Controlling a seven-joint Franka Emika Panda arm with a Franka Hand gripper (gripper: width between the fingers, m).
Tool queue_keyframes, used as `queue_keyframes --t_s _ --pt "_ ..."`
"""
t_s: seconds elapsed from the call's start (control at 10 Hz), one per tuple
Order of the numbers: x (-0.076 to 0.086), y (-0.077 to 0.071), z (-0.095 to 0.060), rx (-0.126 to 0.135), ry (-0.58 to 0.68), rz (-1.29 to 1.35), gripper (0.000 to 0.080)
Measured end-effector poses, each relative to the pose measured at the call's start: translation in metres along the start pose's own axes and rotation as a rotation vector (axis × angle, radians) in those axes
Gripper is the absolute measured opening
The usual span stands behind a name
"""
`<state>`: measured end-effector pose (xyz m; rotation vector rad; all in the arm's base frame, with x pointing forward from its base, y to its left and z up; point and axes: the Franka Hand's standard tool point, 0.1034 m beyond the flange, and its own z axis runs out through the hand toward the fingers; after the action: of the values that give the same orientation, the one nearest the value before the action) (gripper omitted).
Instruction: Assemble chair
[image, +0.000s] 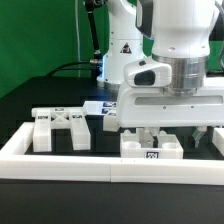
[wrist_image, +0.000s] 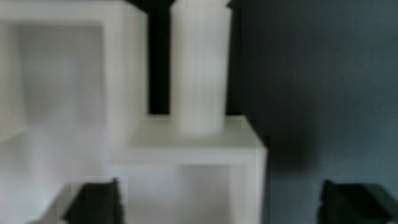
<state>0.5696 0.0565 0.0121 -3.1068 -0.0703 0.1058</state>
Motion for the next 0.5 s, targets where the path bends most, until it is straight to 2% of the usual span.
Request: queue_keyframes --t_s 0.1,0.2,0.3,0.4,0.5 --pt "0.0 0.0 0.0 0.0 0.0 0.0 0.0382" --pt "0.0 0.0 0.0001 0.0 0.0 0.0 0.0207" --pt "0.0 -0.0001 0.0001 0.0 0.0 -0.001 0.0207" --pt "0.0 -0.0001 0.0001 0.0 0.0 -0.001 0.0042" --pt "0.0001 -0.0001 0.0 0.0 0.0 -0.001 0.0033"
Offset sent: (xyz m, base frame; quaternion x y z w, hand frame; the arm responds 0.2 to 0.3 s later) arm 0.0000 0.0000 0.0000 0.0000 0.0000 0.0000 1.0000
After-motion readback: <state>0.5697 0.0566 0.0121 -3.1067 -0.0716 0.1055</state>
